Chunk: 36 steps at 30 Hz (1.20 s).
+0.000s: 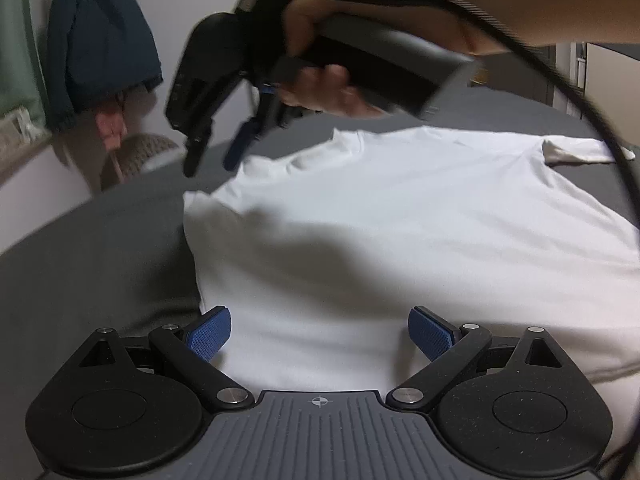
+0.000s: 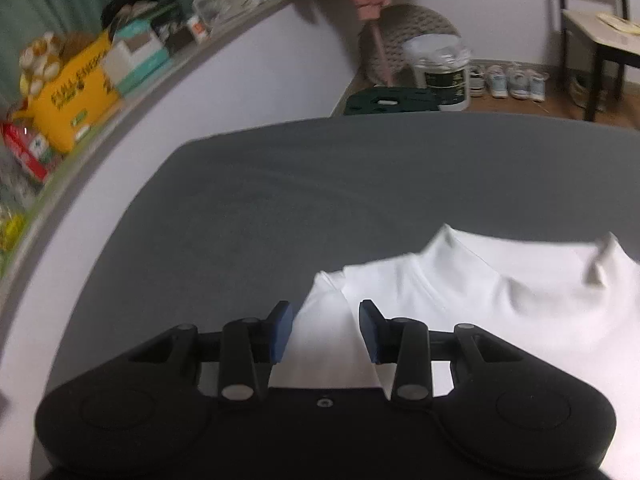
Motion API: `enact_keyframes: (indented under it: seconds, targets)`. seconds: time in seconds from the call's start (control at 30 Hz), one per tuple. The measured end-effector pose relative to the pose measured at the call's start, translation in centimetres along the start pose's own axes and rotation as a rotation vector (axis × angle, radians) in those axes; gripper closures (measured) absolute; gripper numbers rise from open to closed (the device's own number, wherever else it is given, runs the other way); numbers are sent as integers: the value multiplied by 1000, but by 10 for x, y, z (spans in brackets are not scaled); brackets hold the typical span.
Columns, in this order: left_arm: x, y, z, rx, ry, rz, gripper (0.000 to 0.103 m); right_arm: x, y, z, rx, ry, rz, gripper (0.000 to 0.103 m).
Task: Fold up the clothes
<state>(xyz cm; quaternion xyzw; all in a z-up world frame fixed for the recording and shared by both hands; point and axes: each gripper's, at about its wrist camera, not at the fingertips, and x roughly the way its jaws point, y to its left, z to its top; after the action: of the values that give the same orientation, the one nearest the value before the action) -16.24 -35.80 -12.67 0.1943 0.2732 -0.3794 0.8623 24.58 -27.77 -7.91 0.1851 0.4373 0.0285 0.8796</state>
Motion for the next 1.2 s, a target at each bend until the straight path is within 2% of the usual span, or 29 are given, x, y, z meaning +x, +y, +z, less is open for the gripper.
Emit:
enact_keyframes:
  seconds: [0.23, 0.33, 0.4, 0.7, 0.77, 0.87, 0.9, 1.0, 1.07, 1.2]
  targets:
    - [16, 1, -13, 19, 74, -25, 7, 36, 16, 10, -92, 44, -71, 67]
    - [17, 7, -16, -6, 97, -35, 7, 49, 19, 12, -141, 84, -71, 89]
    - [17, 11, -18, -24, 113, -43, 7, 56, 18, 14, -135, 106, -44, 96]
    - [17, 16, -24, -49, 136, -61, 6, 83, 26, 9, -104, 46, -77, 97]
    - [17, 17, -24, -48, 140, -64, 6, 77, 24, 11, -95, 25, -72, 92]
    - [17, 15, -22, -40, 152, -59, 6, 54, 22, 15, -124, 9, -4, 80]
    - [17, 15, -21, -39, 156, -57, 6, 47, 21, 16, -139, 16, 13, 79]
    - [16, 14, -19, -32, 169, -50, 6, 35, 17, 12, -180, 81, 20, 81]
    - [13, 14, -18, -25, 179, -44, 6, 31, 14, 4, -195, 109, 34, 91]
    - [10, 15, -19, -32, 196, -41, 6, 42, 15, -11, -140, 124, 51, 92]
